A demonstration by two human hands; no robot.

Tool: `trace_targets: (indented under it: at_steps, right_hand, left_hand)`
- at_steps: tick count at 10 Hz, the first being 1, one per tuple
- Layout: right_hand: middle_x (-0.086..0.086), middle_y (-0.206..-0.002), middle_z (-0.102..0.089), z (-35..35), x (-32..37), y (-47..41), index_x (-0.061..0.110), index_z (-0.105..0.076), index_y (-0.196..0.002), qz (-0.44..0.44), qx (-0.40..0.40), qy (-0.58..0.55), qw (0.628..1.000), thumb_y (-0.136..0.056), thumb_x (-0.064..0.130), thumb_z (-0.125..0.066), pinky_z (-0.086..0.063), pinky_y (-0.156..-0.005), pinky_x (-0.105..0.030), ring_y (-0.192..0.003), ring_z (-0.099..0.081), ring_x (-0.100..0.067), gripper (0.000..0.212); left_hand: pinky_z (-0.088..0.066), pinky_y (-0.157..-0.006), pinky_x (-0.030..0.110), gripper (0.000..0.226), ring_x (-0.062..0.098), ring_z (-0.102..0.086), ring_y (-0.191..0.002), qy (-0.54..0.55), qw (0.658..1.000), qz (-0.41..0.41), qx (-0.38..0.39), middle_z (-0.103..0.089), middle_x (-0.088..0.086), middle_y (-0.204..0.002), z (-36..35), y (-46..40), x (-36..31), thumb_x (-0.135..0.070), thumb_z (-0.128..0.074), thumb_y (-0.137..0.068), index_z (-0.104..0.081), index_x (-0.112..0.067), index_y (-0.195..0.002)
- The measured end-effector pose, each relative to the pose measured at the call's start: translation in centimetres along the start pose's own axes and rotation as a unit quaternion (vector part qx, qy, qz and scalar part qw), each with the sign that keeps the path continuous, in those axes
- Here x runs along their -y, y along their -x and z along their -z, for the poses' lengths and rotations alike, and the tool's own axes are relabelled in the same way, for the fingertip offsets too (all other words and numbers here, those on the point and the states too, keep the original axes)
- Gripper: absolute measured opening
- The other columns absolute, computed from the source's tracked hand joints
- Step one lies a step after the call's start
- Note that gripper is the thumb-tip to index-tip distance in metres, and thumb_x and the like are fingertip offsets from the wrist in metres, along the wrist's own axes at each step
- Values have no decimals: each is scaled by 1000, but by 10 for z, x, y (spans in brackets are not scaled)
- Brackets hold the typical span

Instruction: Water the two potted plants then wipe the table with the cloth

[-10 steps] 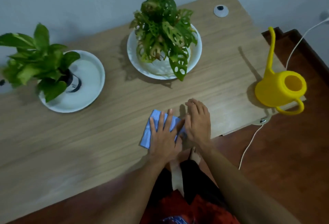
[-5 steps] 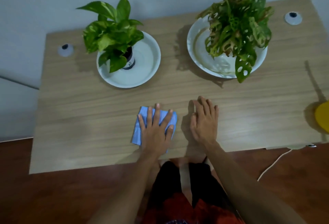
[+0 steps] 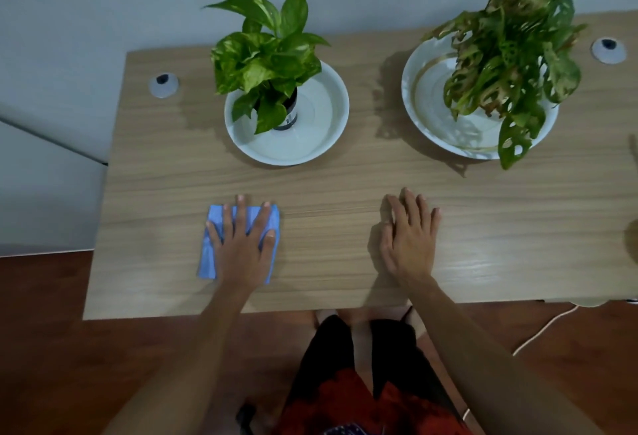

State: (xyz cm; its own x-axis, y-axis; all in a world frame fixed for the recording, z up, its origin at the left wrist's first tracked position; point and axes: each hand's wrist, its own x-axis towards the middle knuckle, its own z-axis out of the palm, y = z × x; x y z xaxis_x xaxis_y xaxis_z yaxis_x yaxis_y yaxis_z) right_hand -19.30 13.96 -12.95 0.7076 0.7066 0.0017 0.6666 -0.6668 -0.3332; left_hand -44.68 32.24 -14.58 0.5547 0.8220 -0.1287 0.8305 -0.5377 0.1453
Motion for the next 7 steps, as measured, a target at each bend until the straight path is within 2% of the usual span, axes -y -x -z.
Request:
trace_targets:
  at_steps: [2, 4, 5, 6, 7]
  right_hand:
    - [-5, -159, -30, 7, -13, 2, 26, -36, -148, 37, 44, 45, 997, -92, 33, -39, -18, -118, -56, -146, -27, -30, 57]
    - [-4, -161, -28, 15, -20, 3, 26, -31, -151, 50, 67, 33, 996, -96, 35, -32, -17, -120, -53, -148, -23, -28, 56]
    - [-3, -160, -29, 19, -25, 4, 25, -31, -151, 34, 58, 21, 998, -98, 37, -32, -16, -121, -51, -148, -23, -27, 55]
    - [-3, -161, -27, 22, -40, 7, 23, -29, -152, 24, 49, 23, 998, -98, 37, -32, -14, -122, -50, -149, -21, -26, 56]
    - [-5, -162, -24, 24, -48, 9, 20, -27, -153, 13, 48, 17, 999, -97, 37, -33, -12, -123, -48, -150, -17, -24, 59]
  left_hand:
    - [-4, -117, 68, 61, 39, -15, -153, 0, 999, 51, -1, -16, 8, -169, 10, -9, 55, -57, -19, -101, -32, -35, -157]
    - [-6, -113, 74, 63, 42, -18, -152, 5, 998, 58, 9, -22, 13, -167, 15, -12, 55, -56, -23, -99, -39, -30, -154]
    - [-3, -114, 73, 70, 41, -15, -153, 39, 998, 55, -21, -22, 18, -166, 22, -12, 36, -56, -29, -96, -41, -19, -153]
    - [-4, -122, 64, 73, 36, -12, -155, 82, 994, 4, -69, -22, 19, -165, 26, -13, -6, -54, -36, -95, -39, -10, -153]
    - [-7, -124, 59, 74, 34, -8, -156, 105, 991, -42, -70, -18, 17, -167, 19, -13, -73, -54, -39, -94, -36, -11, -155]
